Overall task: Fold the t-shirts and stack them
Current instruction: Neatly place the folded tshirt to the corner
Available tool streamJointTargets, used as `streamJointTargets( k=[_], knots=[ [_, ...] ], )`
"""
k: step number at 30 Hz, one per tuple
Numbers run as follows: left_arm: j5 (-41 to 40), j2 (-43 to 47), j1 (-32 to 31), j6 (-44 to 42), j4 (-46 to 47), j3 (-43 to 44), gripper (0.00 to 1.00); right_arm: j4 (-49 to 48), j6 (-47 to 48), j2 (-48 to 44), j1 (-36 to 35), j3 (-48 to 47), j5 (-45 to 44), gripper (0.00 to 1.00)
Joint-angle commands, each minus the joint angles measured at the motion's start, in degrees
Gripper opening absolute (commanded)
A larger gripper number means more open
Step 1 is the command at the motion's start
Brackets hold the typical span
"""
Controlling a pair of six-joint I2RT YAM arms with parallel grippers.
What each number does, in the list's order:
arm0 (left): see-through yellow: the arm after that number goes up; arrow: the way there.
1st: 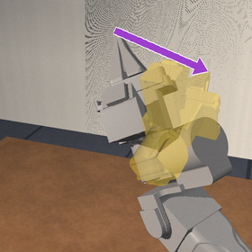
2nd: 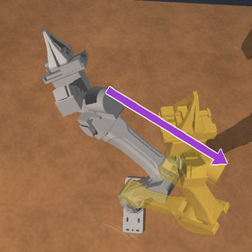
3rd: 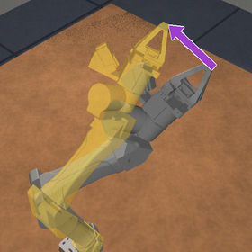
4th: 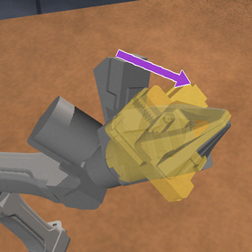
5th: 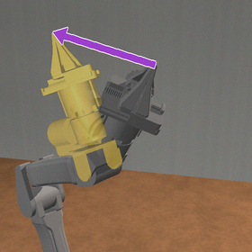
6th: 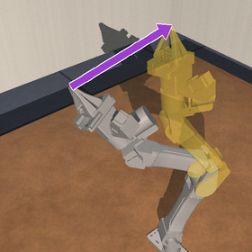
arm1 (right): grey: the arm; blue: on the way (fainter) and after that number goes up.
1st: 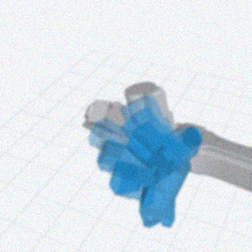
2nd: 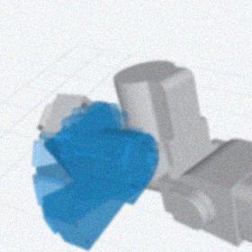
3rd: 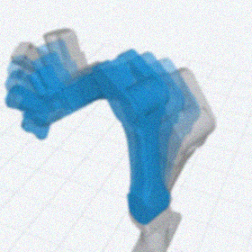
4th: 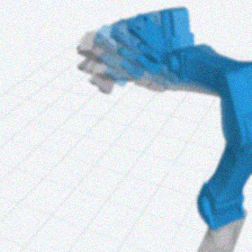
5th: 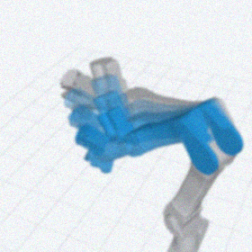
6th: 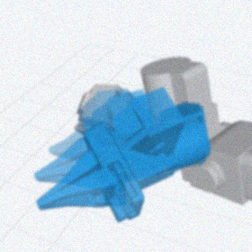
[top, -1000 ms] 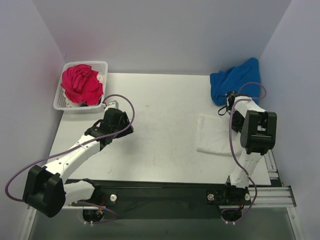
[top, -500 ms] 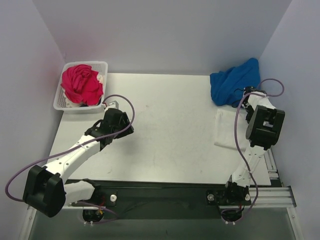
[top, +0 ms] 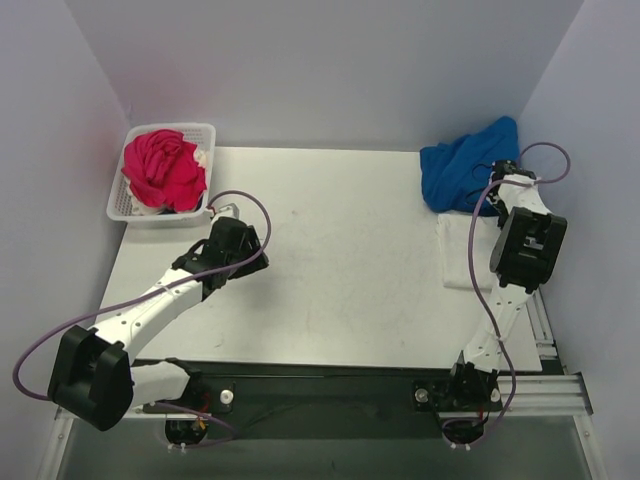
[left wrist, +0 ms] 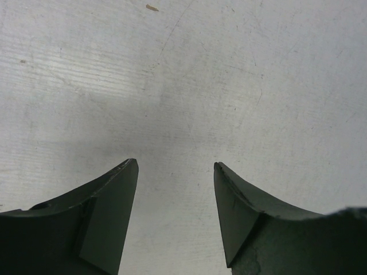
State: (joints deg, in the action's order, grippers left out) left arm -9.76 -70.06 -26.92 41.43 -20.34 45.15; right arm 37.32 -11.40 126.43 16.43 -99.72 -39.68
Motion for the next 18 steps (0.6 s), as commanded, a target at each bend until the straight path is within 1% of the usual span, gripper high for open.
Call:
streamJointTargets(
  k=[1,2,3,4,5,6,8,9,11,15,18],
  knots=[
    [0.2,-0.2,-0.1,0.5,1.4,0.4,0.68,6.3,-0.9,-1.5,0.3,-3.4,-8.4,0.00],
    [0.1,-0.2,-0.1,0.4,1.4,0.4,0.71,7.4,-2.6,-2.3,0.2,-3.7,-9.7,0.00],
    [0.0,-0.5,-0.1,0.3,0.8,0.6,0.74,8.1,-2.7,-3.2,0.1,-3.8,-10.0,0.04],
    [-0.2,-0.6,-0.1,0.3,0.7,0.8,0.84,8.2,-2.8,-5.0,-0.1,-3.8,-10.4,0.17],
    [-0.2,-0.7,-0.1,0.2,0.7,0.8,0.95,8.2,-2.8,-5.8,-0.4,-3.8,-10.9,0.24],
    [-0.2,-0.8,-0.1,0.2,0.6,0.9,0.97,8.5,-2.5,-6.9,-0.3,-4.1,-11.0,0.34],
    [-0.1,-0.6,-0.1,0.1,1.0,0.7,0.97,8.5,-2.5,-7.6,-0.6,-4.3,-11.3,0.40],
    [-0.2,-0.4,-0.1,0.1,0.9,0.6,0.97,8.6,-2.4,-8.0,-0.6,-4.3,-11.0,0.48],
    [0.1,-0.5,-0.1,-0.1,1.4,0.6,0.97,8.6,-2.4,-7.6,-0.6,-4.5,-10.4,0.51],
    [0.2,0.0,-0.1,-0.4,1.6,0.4,0.98,9.1,-4.2,-8.9,-2.4,-3.7,-8.4,0.50],
    [0.3,-0.2,-0.1,-0.8,2.3,0.2,0.97,9.0,-5.7,-12.0,-4.7,-1.7,-4.2,0.50]
  ],
)
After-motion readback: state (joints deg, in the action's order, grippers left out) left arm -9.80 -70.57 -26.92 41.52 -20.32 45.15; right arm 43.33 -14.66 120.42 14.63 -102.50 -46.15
